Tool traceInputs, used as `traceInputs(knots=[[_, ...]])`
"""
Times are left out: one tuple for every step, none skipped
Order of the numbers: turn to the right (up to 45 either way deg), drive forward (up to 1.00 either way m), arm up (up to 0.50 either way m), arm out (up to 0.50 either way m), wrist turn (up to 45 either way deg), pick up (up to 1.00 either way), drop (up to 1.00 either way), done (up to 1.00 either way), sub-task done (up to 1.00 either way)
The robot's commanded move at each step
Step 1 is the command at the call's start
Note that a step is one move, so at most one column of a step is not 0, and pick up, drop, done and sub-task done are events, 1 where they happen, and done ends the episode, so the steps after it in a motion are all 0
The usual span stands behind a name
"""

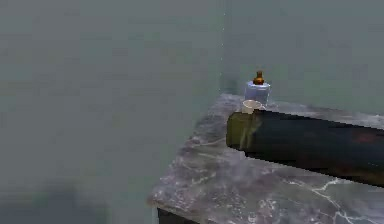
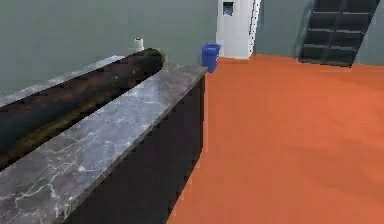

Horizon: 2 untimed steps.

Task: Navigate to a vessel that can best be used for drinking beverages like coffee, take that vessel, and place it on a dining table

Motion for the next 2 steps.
traceInputs(knots=[[45.0, 0.00, 0.00, 0.00, 0.0, 0.00, 0.00, 0.00, 0.00], [45.0, 0.00, 0.00, 0.00, 0.0, 0.00, 0.00, 0.00, 0.00]])
